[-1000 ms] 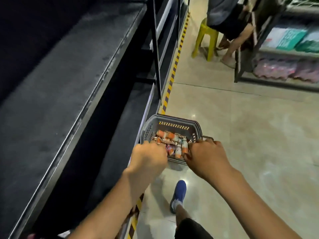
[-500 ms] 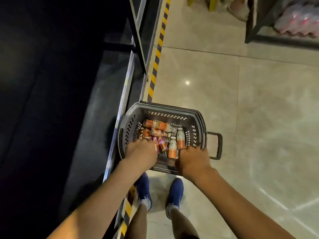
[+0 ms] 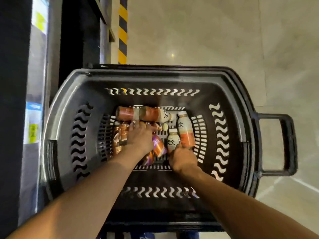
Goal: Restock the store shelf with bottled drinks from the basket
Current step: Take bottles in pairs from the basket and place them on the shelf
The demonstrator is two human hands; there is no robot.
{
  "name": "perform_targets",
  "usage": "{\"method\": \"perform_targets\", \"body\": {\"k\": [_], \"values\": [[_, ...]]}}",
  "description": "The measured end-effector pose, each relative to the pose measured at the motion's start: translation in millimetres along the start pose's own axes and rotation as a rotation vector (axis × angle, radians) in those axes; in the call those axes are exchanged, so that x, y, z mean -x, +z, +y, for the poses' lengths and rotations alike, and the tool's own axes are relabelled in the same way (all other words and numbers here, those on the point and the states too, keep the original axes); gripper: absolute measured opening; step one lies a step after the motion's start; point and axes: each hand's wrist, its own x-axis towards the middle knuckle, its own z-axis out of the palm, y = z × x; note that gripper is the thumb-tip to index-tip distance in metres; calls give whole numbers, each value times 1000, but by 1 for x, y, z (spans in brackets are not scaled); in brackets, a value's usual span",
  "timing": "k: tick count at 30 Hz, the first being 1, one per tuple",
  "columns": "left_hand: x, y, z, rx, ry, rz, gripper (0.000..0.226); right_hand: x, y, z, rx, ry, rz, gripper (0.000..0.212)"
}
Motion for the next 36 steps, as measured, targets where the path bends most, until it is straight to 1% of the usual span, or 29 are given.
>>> {"method": "perform_targets", "body": {"k": [2,5,7,9,11,13,15,18,21,23,25,29,32,33,35,36], "values": [[-26,28,1,-28,-10,21,61,-32,29,2,-227,73,-16,35],[-55,59,5,-92,-55,92,69,-64,52,3,-468,180,3,41],[-65,72,9,-133,-88,147,72,-78,57,-2,-596,293,31,51],[-71,81,8,-165,-86,222,66,-88,59,-9,-703,388,44,67],[-77,93,4,-108,-78,222,65,-98,61,-17,-683,453,51,82],[-84,101,2,57,-88,165,69,-107,64,-22,-620,505,86,86],[-90,100,3,165,-99,112,74,-110,70,-22,-662,517,129,82],[-90,92,6,215,-108,44,73,-105,72,-13,-751,419,95,79],[-68,79,8,406,-237,-30,76,-86,56,-4,-786,356,31,85],[-43,61,13,566,-335,-64,70,-59,36,2,-826,325,26,84],[-12,32,18,710,-385,-89,65,-22,7,6,-846,275,51,84],[74,-54,30,999,-420,-13,48,80,-75,10,-872,194,144,88],[156,-138,36,1234,-474,23,28,171,-147,8,-892,110,252,67],[184,-167,36,1299,-479,36,25,202,-172,7,-902,82,278,62],[243,-225,36,1402,-466,102,23,264,-221,2,-935,23,301,62],[272,-255,36,1448,-456,149,24,294,-246,-2,-955,-13,316,58]]}}
